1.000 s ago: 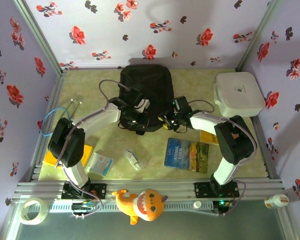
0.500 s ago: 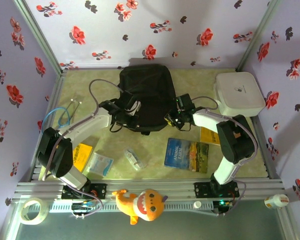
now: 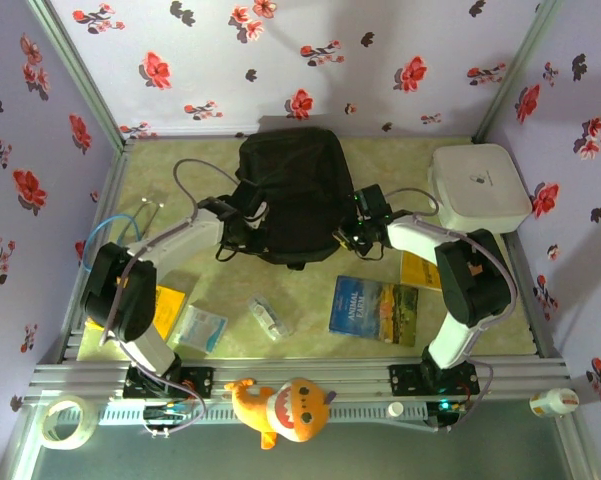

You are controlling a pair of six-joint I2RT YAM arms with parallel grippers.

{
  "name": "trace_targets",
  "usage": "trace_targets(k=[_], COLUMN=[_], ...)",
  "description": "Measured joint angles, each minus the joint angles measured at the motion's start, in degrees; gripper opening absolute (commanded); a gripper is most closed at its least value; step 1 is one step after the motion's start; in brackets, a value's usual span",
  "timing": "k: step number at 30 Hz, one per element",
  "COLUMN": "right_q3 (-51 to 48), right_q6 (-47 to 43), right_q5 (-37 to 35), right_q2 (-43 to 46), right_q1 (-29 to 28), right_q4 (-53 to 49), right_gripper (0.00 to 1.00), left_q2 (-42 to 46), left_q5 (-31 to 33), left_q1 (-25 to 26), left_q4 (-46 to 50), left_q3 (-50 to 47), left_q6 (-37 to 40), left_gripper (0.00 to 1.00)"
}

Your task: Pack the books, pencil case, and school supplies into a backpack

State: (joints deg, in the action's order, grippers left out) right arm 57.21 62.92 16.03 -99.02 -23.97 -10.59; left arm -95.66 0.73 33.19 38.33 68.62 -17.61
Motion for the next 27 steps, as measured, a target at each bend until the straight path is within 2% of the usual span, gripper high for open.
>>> trace_targets(k=[9,11,15,18,21,27], right_q3=[3.6,3.7,2.1,-1.6,-4.3,-7.6], right_q6=[-3.9,-4.4,-3.0,0.3,4.3,12.9], right_q5=[-2.9,-3.0,-2.6,-1.6,-0.5,0.8], right_q2=[-1.9,-2.0,-1.4,1.4,4.8,9.6], right_q1=[0.9,1.2,2.1,2.3,1.4,-2.8], right_q4=[-1.8,-1.7,0.2,1.9,2.4,5.2], right_gripper=[0.13,0.19,0.46,0.59,0.66,0.7], left_q2=[-3.0,-4.1,-4.7,-4.7,-4.5,-4.5], left_q5=[0.8,0.7,-0.3,-2.7,-5.5,-8.1], left_q1=[-0.7,-1.2,-1.2,0.0,2.2,7.7], left_q4=[-2.2,-2.7,-2.8,-3.4,-4.1,-4.9], left_q3=[2.3,3.0,3.8,3.8,4.1,8.3], left_q6=[0.0,-0.2,-0.2,-0.2,-0.4,-1.1], left_gripper=[0.0,0.0,0.0,0.0,0.0,0.0])
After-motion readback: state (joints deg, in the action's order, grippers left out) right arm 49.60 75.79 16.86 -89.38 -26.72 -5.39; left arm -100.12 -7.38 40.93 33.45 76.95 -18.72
